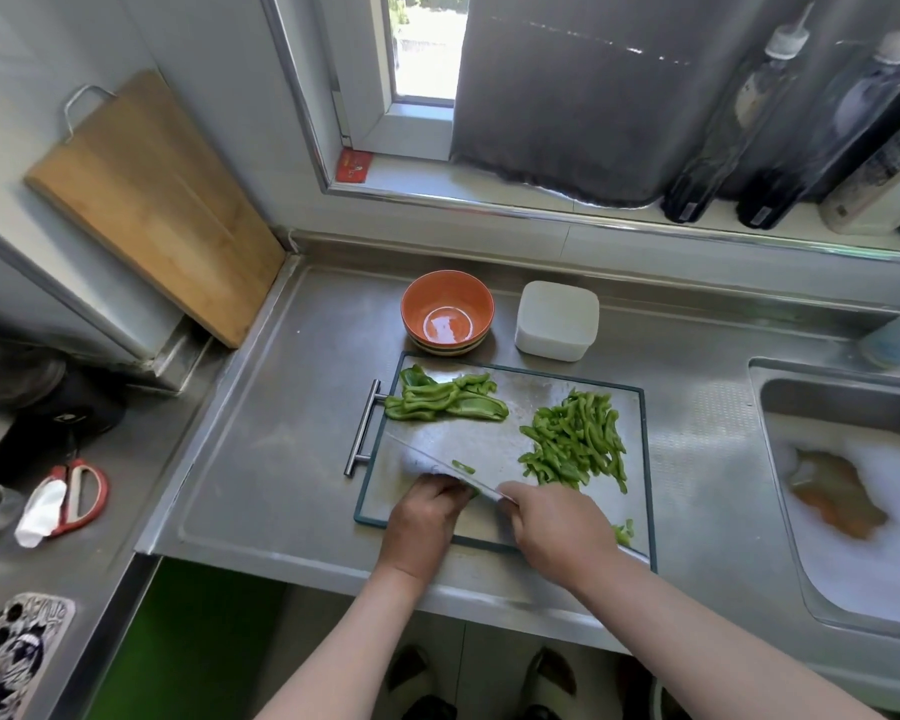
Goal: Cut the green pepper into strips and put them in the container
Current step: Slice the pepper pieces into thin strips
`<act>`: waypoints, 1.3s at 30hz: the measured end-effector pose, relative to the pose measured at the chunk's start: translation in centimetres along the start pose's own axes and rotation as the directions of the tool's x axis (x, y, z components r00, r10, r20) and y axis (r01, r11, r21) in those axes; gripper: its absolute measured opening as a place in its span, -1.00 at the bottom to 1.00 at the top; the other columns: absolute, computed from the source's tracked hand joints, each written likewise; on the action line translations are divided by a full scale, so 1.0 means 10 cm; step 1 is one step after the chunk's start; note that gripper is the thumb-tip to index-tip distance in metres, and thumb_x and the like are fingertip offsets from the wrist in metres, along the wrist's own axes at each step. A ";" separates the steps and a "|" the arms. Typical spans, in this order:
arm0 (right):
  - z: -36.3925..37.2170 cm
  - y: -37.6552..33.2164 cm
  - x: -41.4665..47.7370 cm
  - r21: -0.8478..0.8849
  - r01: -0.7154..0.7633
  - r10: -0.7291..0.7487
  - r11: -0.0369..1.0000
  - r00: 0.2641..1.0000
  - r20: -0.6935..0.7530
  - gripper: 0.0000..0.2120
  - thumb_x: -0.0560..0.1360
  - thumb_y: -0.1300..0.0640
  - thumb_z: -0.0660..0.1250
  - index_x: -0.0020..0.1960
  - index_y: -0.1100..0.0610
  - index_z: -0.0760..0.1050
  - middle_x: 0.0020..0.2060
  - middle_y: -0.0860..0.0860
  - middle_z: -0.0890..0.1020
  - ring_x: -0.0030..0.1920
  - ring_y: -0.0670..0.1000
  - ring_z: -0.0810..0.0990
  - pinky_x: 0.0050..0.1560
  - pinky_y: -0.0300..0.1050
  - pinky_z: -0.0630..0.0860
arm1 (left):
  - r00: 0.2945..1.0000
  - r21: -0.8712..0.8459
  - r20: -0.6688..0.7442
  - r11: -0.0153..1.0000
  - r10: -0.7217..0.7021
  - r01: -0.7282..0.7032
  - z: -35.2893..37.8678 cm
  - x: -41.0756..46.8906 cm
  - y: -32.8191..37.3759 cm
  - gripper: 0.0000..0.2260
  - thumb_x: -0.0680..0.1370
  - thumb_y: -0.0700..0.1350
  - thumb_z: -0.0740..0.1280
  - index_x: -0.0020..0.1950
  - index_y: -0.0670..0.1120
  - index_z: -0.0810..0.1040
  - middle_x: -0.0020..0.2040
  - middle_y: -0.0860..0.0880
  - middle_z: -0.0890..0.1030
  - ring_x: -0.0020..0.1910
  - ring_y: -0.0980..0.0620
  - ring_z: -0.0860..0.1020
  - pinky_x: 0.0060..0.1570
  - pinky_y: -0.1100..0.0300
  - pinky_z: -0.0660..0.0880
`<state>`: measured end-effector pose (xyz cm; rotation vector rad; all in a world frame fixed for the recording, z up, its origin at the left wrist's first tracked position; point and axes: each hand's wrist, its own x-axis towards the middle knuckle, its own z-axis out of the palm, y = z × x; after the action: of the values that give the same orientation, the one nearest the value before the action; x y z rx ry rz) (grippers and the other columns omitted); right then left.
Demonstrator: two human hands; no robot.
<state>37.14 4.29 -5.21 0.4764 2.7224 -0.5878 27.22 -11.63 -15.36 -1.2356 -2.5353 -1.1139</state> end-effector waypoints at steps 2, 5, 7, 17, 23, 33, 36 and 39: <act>0.00 0.06 -0.14 -0.018 0.006 -0.006 1.000 1.000 0.000 -0.81 0.65 0.03 0.07 -0.02 -0.01 0.44 -0.25 0.01 0.57 -0.22 0.15 0.52 -0.28 -0.01 0.40 | 1.000 0.018 0.000 1.000 0.012 -0.012 0.01 0.00 -0.01 -0.83 0.44 -0.23 0.52 -0.01 -0.04 0.73 -0.02 -0.02 0.68 -0.04 0.02 0.60 -0.08 0.16 0.59; 0.01 0.13 -0.26 -0.008 -0.032 0.032 0.999 0.999 0.007 -0.80 0.65 0.01 0.06 0.04 0.00 0.45 -0.18 0.02 0.62 -0.19 0.14 0.52 -0.22 -0.01 0.44 | 1.000 0.011 -0.014 1.000 0.020 -0.020 0.02 -0.01 0.00 -0.73 0.36 -0.31 0.58 -0.01 -0.06 0.73 -0.02 -0.02 0.69 -0.05 0.02 0.60 -0.08 0.16 0.58; 0.01 0.15 -0.32 -0.002 -0.046 0.046 0.999 0.999 0.010 -0.81 0.65 0.01 0.07 0.02 0.00 0.43 -0.18 0.02 0.61 -0.22 0.13 0.47 -0.26 -0.02 0.38 | 0.999 0.010 -0.037 1.000 0.025 -0.025 0.02 -0.01 0.01 -0.76 0.37 -0.31 0.57 -0.02 -0.07 0.73 -0.03 -0.03 0.68 -0.05 0.03 0.58 -0.08 0.17 0.57; 0.02 -0.02 0.01 0.033 -0.067 0.063 0.997 0.994 0.092 -0.78 0.65 0.05 0.08 -0.04 0.02 0.47 -0.18 0.06 0.61 -0.17 0.16 0.53 -0.23 -0.02 0.42 | 0.999 0.013 -0.048 1.000 0.002 -0.002 0.05 -0.03 0.01 -0.85 0.52 -0.13 0.37 -0.03 -0.06 0.74 -0.07 -0.01 0.68 -0.09 0.04 0.58 -0.10 0.22 0.55; -0.07 -0.17 0.35 0.109 -0.083 0.067 0.991 0.988 0.140 -0.73 0.67 -0.03 0.10 -0.02 0.03 0.53 -0.08 0.07 0.64 -0.09 0.15 0.57 -0.19 -0.03 0.44 | 0.997 -0.029 -0.027 0.997 -0.066 0.065 0.01 -0.01 0.07 -0.83 0.54 -0.09 0.33 -0.08 -0.07 0.72 -0.09 0.02 0.64 -0.09 0.06 0.56 -0.13 0.25 0.53; -0.10 0.04 -0.12 0.069 -0.053 0.049 0.996 0.996 0.069 -0.69 0.66 0.01 0.09 -0.25 0.02 0.30 -0.33 0.00 0.52 -0.29 0.09 0.45 -0.30 -0.02 0.36 | 0.995 -0.036 -0.037 0.995 -0.090 0.088 0.05 -0.02 0.01 -0.89 0.44 -0.20 0.50 -0.05 -0.09 0.73 -0.07 -0.04 0.67 -0.05 0.08 0.54 -0.05 0.28 0.51; -0.09 0.11 -0.19 0.066 -0.082 0.077 0.994 0.994 0.081 -0.68 0.65 0.00 0.08 -0.27 0.02 0.29 -0.32 0.00 0.52 -0.27 0.09 0.47 -0.23 0.00 0.44 | 0.994 -0.044 -0.051 0.995 -0.092 0.089 0.05 -0.02 0.03 -0.86 0.50 -0.09 0.39 -0.06 -0.07 0.74 -0.08 -0.02 0.67 -0.07 0.09 0.56 -0.08 0.26 0.52; -0.07 0.10 -0.19 0.085 -0.104 0.096 0.991 0.991 0.092 -0.68 0.65 0.01 0.09 -0.27 0.00 0.31 -0.32 -0.01 0.52 -0.26 0.08 0.49 -0.22 0.00 0.45 | 0.995 -0.042 -0.060 0.996 -0.081 0.078 0.06 -0.01 0.04 -0.83 0.51 -0.08 0.35 -0.07 -0.07 0.74 -0.09 -0.01 0.67 -0.07 0.09 0.56 -0.07 0.27 0.52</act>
<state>39.03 5.01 -4.25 0.5918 2.5800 -0.6902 27.66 -11.19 -15.61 -1.0998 -2.5488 -1.2048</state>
